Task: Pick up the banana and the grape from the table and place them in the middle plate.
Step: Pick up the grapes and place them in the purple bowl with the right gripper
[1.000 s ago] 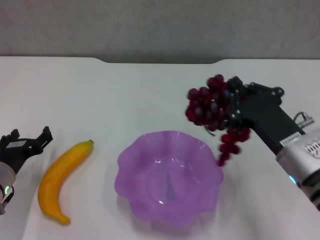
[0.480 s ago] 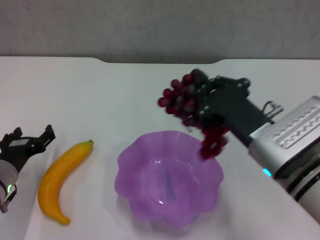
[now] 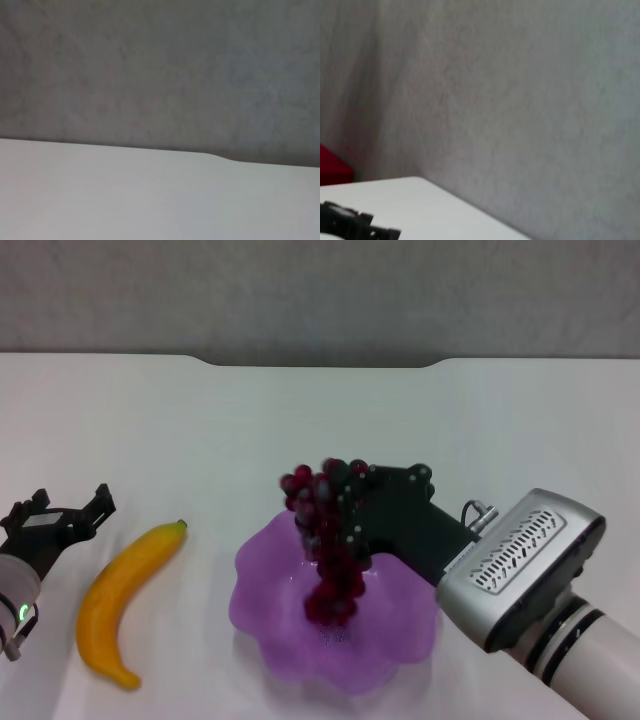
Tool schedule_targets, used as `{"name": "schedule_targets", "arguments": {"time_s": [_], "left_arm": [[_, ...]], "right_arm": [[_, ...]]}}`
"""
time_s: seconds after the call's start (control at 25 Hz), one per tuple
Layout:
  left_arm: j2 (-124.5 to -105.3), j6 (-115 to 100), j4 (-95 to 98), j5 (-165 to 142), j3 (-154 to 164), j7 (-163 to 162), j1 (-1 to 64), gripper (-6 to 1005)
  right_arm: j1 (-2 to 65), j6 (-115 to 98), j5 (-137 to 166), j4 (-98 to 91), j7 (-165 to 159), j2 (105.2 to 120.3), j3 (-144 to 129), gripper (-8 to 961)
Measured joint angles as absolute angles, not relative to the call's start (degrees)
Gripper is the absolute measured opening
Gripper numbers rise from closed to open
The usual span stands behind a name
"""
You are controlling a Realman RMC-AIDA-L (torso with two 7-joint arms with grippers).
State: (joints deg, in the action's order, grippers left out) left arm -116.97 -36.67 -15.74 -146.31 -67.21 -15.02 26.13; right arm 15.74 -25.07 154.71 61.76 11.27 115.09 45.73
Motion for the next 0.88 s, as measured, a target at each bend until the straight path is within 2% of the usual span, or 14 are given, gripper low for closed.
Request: {"name": "schedule_targets", "arguments": {"time_s": [0.52, 0.8, 0.88], "left_arm": [[-117.04, -36.8, -17.7, -146.5, -66.4, -14.7, 26.3, 893], [-117.09, -36.8, -17.6, -146.4, -66.3, -14.7, 26.4, 892], [-117.08, -36.8, -17.6, -146.2, -66.3, -14.7, 26.4, 892]], "right_arm": [[17.5, -24.0, 154.8, 55.2, 5.9, 115.13, 44.2, 9], [18.4, -30.7, 154.8, 50.5, 5.1, 115.24, 43.0, 11], [18.4, -33.4, 154.8, 48.7, 5.1, 115.3, 42.7, 97]]}}
